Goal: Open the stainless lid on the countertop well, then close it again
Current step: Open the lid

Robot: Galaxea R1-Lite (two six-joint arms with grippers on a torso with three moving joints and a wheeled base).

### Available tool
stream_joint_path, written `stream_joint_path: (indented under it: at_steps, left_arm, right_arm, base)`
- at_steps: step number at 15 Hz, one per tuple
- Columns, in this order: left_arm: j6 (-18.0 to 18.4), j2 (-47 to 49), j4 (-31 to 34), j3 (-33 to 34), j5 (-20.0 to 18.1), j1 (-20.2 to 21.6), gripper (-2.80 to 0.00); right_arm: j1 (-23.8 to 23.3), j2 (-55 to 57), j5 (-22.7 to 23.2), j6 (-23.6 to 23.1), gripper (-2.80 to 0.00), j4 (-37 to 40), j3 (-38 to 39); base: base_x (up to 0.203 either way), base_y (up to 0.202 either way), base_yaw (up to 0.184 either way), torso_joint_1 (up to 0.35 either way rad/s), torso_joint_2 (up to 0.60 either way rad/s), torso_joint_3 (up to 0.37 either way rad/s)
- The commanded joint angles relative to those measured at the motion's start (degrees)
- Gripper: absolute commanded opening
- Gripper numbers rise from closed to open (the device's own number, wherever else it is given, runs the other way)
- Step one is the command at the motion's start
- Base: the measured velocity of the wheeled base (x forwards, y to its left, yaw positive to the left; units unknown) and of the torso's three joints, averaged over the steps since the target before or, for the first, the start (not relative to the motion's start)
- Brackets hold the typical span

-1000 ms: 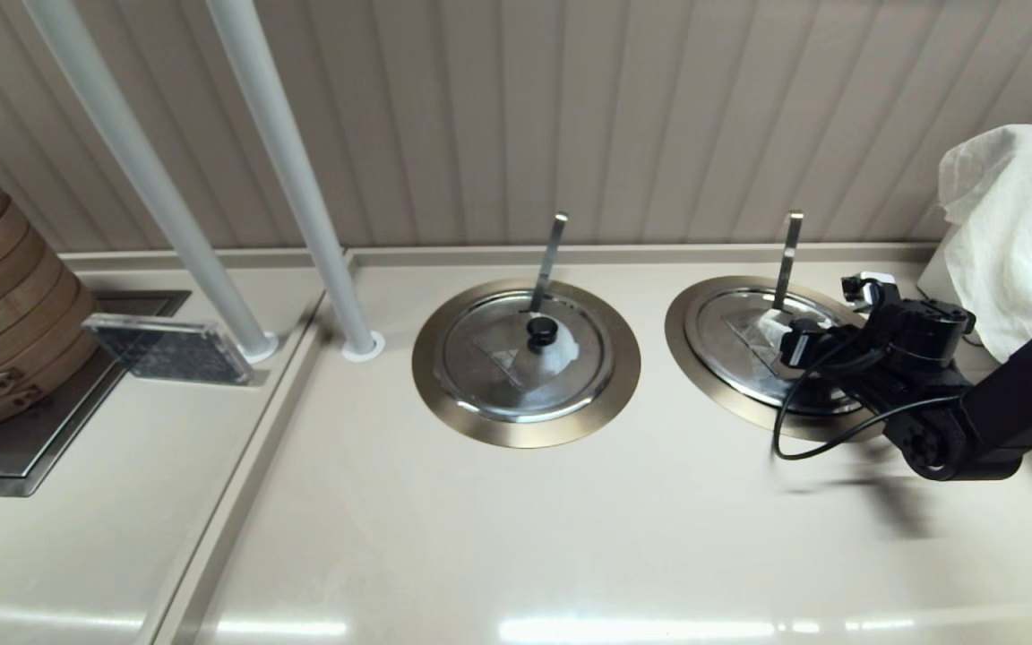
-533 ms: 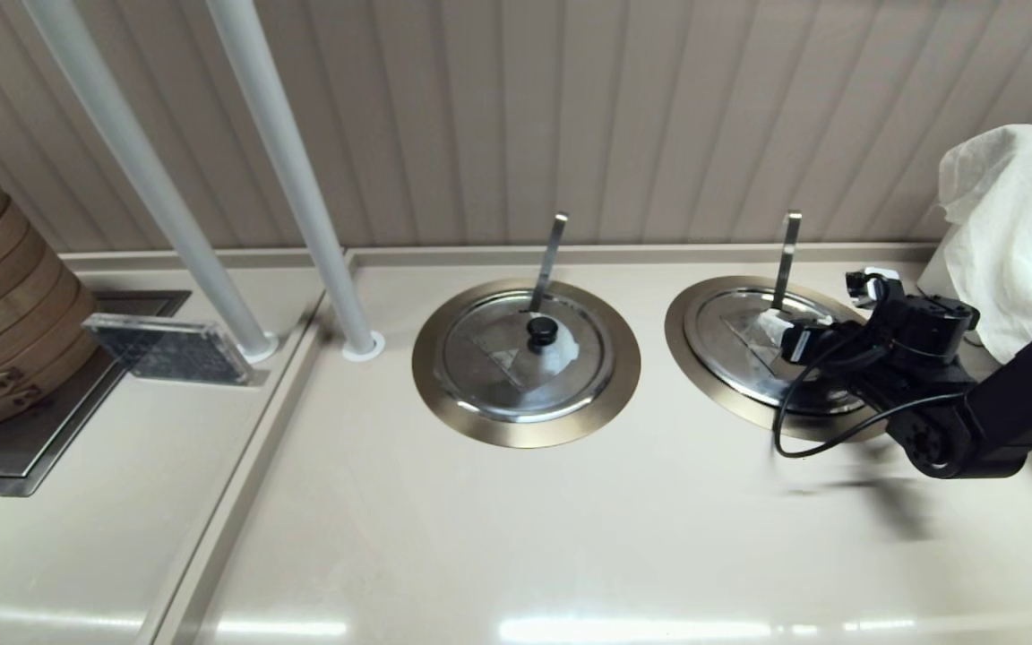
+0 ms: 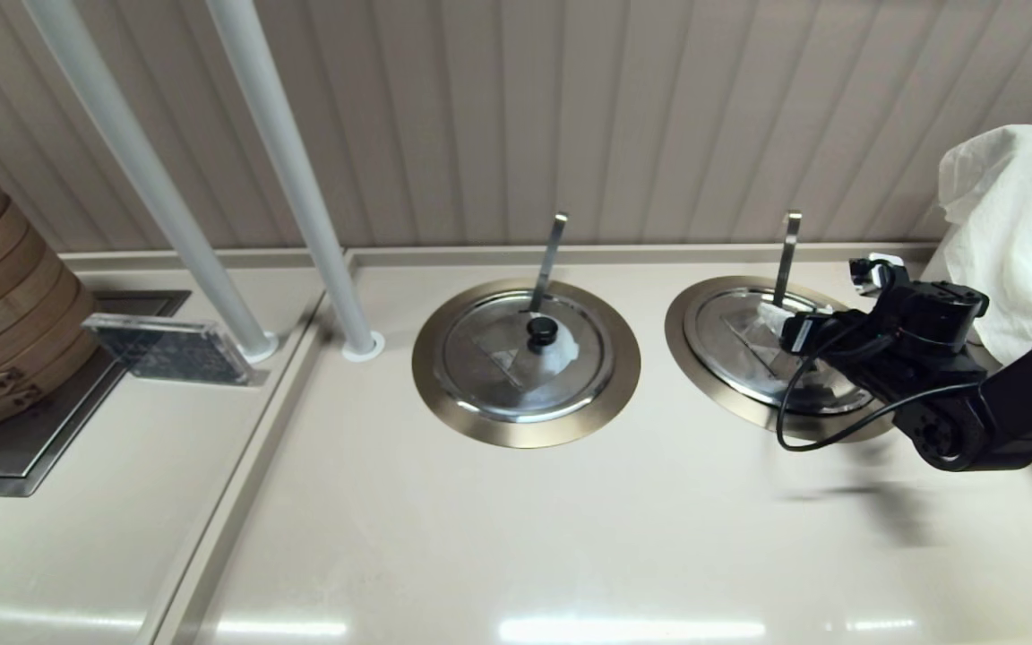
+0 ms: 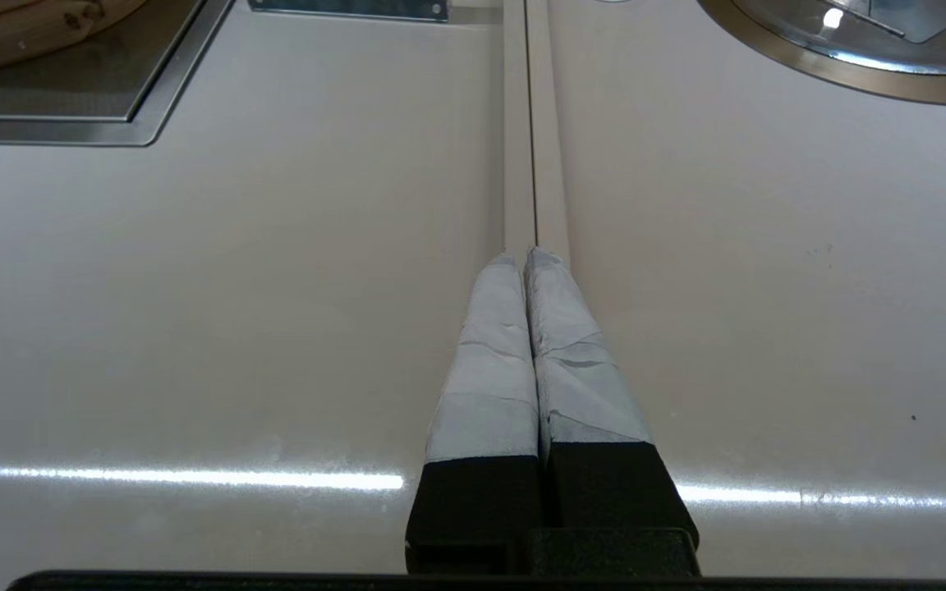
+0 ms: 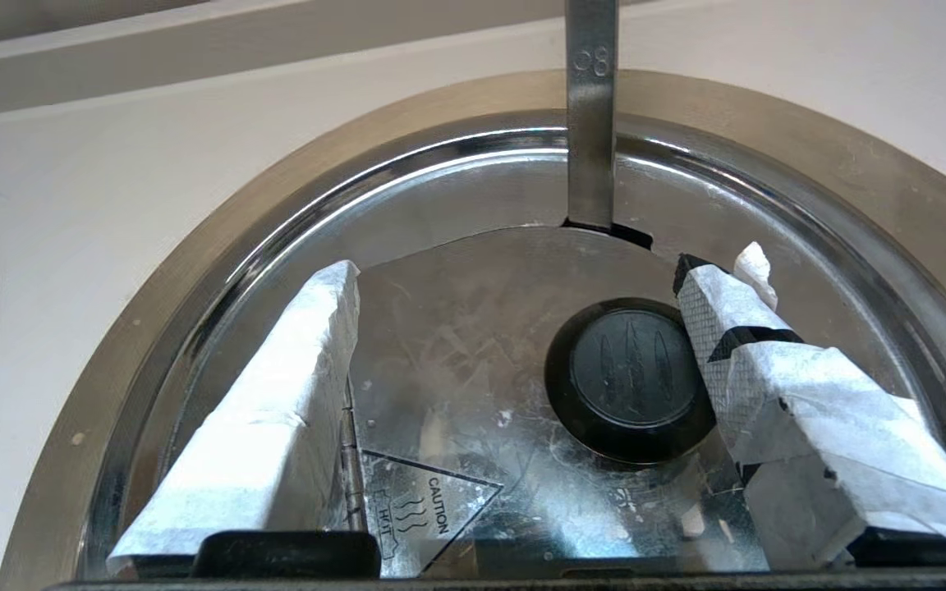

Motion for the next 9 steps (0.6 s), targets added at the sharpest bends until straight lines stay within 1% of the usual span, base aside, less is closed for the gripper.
stream_joint_path:
  at_steps: [1,3,9]
  left_arm:
    - [-0.04,-0.01,-0.02,0.01,0.04,0.02,-2.8]
    - [-0.04,-0.01,-0.02,0.01,0.04,0.02,-2.8]
    - [-0.04,-0.01,-0.02,0.01,0.04,0.02,-2.8]
  right_arm:
    - [-0.13,0.56,-0.04,0.05,0.0,-0.31,-0.55]
    - [-0.69,3.04,-0.79,-0.02,0.0,-0.31,-2.62]
    - [-0.69,3.72,-0.88,-0.03,0.0,-0.39,-2.36]
  base:
    - [0.0,0.0,0.0,0.0,0.0,0.0]
    - [0.0,0.0,0.0,0.0,0.0,0.0]
    - [0.0,0.0,0.0,0.0,0.0,0.0]
